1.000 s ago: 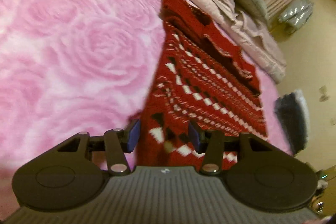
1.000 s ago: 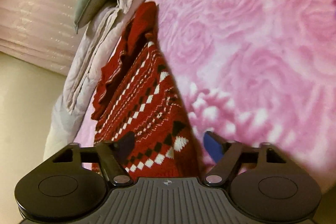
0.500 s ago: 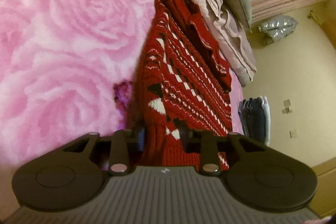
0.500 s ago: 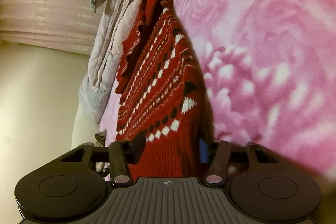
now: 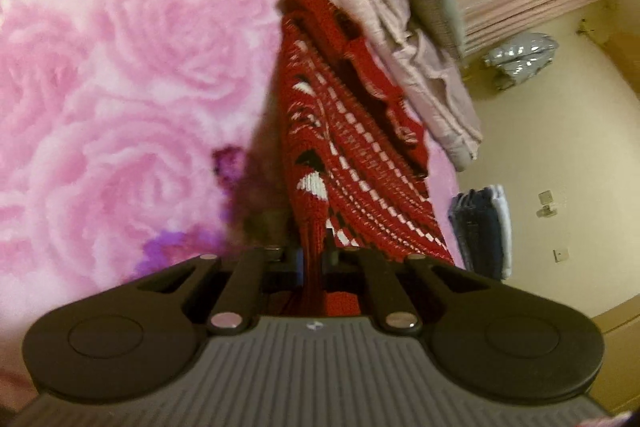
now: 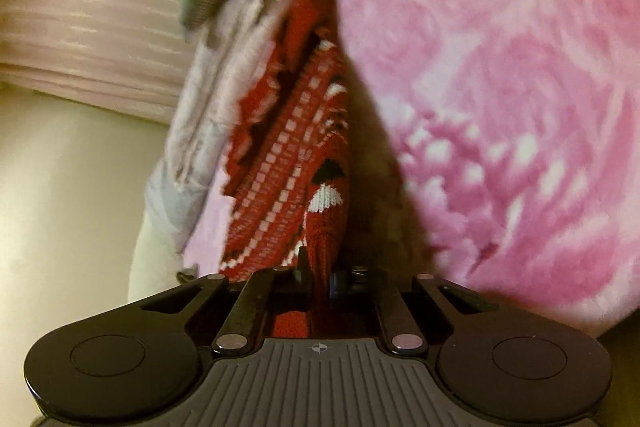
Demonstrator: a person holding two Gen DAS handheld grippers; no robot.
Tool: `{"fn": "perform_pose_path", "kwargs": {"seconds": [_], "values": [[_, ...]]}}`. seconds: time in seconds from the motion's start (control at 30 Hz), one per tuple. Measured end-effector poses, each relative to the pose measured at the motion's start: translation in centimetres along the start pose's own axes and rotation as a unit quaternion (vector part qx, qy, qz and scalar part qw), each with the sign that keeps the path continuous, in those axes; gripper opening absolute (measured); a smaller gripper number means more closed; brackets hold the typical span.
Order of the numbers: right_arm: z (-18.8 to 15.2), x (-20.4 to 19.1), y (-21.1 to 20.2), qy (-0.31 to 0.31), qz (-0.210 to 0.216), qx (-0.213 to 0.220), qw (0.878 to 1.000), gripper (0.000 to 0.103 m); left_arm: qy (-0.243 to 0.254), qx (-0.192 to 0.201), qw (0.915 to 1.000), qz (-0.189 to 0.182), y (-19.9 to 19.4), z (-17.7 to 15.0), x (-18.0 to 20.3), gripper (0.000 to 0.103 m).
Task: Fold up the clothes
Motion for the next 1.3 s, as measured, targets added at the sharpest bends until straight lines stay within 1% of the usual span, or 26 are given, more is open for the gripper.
{"fn": "perform_pose_path", "kwargs": {"seconds": [0.13,0.27,0.53,0.63,0.7,0.8,0.9,0.97,1.03,1.1,1.2,1.23,1.3], "values": [[-0.5,-2.0,-2.2,-0.016,0.012,0.016,1.0,0.005,0.006,0.01,0.9999,-0.012,-2.9,-1.2,0.6,0.004],[-3.2,-3.0,-4.6,-0.01,0.016,0.019,1.0,0.005,-0.006,0.016,0.9998,-0.013,-6.7,-4.1,-1.0,0.004],[-12.0,-3.9,-9.2,0.024,0.008,-0.017,1.0,0.005,-0.042,0.017,0.999,0.003,-13.3,-11.2,-4.4,0.004],[-14.3,-4.4,-10.2,0.029,0.006,-0.033,0.999,0.005,-0.048,0.018,0.9987,0.007,-15.2,-12.5,-5.0,0.004],[-14.6,-4.7,-10.3,0.027,0.002,-0.041,0.999,0.005,-0.043,0.019,0.9989,0.006,-15.7,-12.4,-4.7,0.004],[-12.8,-5.5,-10.4,-0.003,-0.01,-0.036,0.999,0.005,-0.036,0.022,0.999,-0.015,-15.7,-11.3,-3.2,0.004],[-9.7,-6.7,-10.1,-0.034,-0.005,-0.019,0.999,0.006,-0.017,0.023,0.9988,-0.04,-15.2,-9.7,-1.0,0.004],[-7.8,-7.4,-9.9,-0.053,-0.002,-0.01,0.999,0.006,-0.01,0.024,0.9984,-0.05,-14.1,-7.7,0.5,0.005],[-5.3,-8.1,-8.7,-0.072,-0.003,-0.003,0.997,0.006,-0.007,0.02,0.9979,-0.062,-12.8,-5.5,2.0,0.005],[-2.6,-8.6,-7.1,-0.084,-0.009,0.002,0.996,0.006,-0.003,0.015,0.9972,-0.073,-11.3,-3.4,3.5,0.005],[1.5,-9.1,-4.2,-0.108,-0.024,0.006,0.994,0.006,0.014,0.007,0.9968,-0.078,-8.1,0.3,5.9,0.005],[3.0,-9.2,-3.1,-0.114,-0.028,0.007,0.993,0.006,0.02,0.006,0.9969,-0.076,-6.5,1.9,6.6,0.005],[5.7,-8.9,-0.4,-0.119,-0.041,0.009,0.992,0.006,0.01,0.001,0.9977,-0.068,-3.5,4.6,7.2,0.005]]}}
Point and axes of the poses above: each gripper's, at about its wrist camera, not at the fingertips, and y roughly the way its jaws point, x to its right, z to its top, the point moved 6 cm from there along y, roughly the way its jaws point, and after that the axes turned 15 degrees about -y, right-handed, at the moved point
